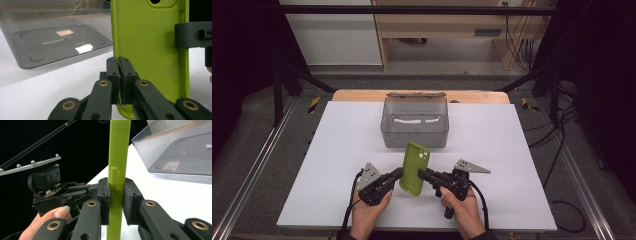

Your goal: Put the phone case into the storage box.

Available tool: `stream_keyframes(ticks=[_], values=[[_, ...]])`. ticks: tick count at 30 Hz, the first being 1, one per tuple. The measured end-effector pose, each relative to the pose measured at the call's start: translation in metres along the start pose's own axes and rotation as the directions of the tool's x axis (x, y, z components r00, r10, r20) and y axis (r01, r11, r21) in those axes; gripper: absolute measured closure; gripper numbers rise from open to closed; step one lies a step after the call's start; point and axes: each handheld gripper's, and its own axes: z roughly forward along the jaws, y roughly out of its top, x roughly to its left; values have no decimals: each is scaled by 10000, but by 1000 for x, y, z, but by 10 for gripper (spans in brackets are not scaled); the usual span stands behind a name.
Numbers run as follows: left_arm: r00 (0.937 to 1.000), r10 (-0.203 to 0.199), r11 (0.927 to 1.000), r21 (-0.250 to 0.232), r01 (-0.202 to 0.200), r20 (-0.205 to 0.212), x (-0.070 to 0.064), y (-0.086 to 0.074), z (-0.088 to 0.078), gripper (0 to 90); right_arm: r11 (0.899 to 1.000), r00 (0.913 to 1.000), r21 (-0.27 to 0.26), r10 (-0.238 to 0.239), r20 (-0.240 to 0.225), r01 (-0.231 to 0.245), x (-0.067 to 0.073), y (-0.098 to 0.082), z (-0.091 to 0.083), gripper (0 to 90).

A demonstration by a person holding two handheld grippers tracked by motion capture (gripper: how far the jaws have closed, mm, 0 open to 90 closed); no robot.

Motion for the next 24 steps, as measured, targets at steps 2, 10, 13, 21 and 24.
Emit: stream_keyframes(ticks=[2, 10, 13, 21, 24], values=[[10000, -4, 10000, 8, 4, -3, 0, 0, 0, 876, 10000, 10000, -10, 34, -6, -34, 0, 0, 0, 773], [10000, -15, 10000, 45, 15, 5, -1, 0, 1, 875, 10000, 10000, -15, 24, 17, -24, -1, 0, -1, 772], [10000, -30, 9999, 100, 30, -36, -1, -1, 1, 875, 10000, 10000, -29, 54, 15, -54, 0, 0, 0, 772], [9997, -33, 10000, 53, 35, -258, -1, -2, 2, 823, 10000, 10000, -26, 5, 68, -4, 0, 0, 0, 772], [9990, -229, 9997, -77, 227, -382, 1, -2, 2, 719, 10000, 9998, -65, 25, 204, -24, -2, 1, -2, 772]])
